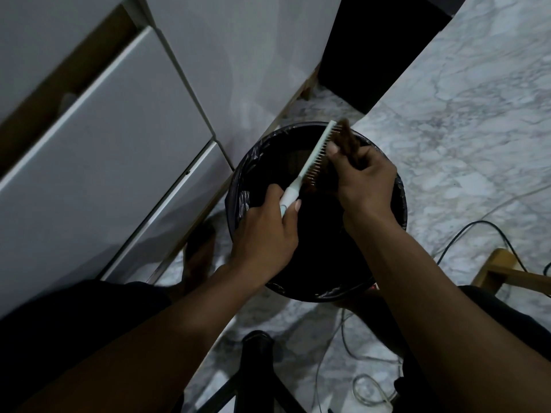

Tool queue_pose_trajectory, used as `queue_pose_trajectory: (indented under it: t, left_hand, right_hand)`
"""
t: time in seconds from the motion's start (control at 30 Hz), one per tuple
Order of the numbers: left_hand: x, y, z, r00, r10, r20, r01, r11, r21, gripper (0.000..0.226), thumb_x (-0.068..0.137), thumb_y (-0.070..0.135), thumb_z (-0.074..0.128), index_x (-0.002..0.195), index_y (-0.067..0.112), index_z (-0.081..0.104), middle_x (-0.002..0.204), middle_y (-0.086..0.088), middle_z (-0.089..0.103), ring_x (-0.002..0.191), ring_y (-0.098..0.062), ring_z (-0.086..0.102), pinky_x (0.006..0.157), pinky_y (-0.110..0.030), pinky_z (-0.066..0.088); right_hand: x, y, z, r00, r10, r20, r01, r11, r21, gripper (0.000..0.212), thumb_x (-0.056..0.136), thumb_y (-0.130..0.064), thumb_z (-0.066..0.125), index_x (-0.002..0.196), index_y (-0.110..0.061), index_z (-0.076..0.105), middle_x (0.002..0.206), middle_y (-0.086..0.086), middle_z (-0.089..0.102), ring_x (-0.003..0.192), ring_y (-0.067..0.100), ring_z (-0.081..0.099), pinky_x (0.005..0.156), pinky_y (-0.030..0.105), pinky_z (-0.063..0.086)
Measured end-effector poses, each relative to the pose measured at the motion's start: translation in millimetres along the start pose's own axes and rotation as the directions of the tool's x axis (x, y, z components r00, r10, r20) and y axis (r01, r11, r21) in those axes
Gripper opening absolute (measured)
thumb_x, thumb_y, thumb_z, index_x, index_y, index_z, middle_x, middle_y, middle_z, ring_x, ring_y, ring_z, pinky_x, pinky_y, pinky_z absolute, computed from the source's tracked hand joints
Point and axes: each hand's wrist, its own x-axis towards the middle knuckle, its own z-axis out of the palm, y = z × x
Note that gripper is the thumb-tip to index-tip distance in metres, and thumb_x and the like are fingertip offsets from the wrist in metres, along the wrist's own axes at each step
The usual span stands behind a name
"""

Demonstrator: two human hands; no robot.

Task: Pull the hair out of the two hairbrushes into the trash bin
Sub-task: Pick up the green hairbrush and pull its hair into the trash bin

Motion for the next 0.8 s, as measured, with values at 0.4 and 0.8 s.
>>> queue_pose_trajectory:
  t: [0.4,0.8]
  left_hand:
    - [4.6,-4.5,-3.2,1.000,-0.002,0.020,0.002,1.000,-0.001,0.026,0.102,0.041,0.048,0.097,0.017,0.044,0.067,-0.006,0.057,0.060,-0.028,0.058,0.051,-0.038,0.042]
    - [6.2,-4.9,2.8,0.997,-0.054,0.056,0.060,0.993,-0.100,0.028,0.103,0.042,0.046,0.092,0.016,0.046,0.065,0.002,0.052,0.060,-0.014,0.055,0.052,-0.029,0.037]
  right_hand:
    - [6.6,-14.4,-1.4,0.926,0.260,0.273,-0.341,0.886,0.314,0.057,0.082,-0.033,0.073,0.132,-0.015,0.052,0.127,0.009,0.068,0.113,0.028,0.068,0.078,0.051,0.060]
    - [8.0,-10.4,-8.2,0.993,0.102,-0.057,-0.086,0.971,0.224,0.012,0.091,-0.012,0.073,0.080,-0.011,0.069,0.092,0.017,0.075,0.091,0.032,0.075,0.090,0.054,0.060]
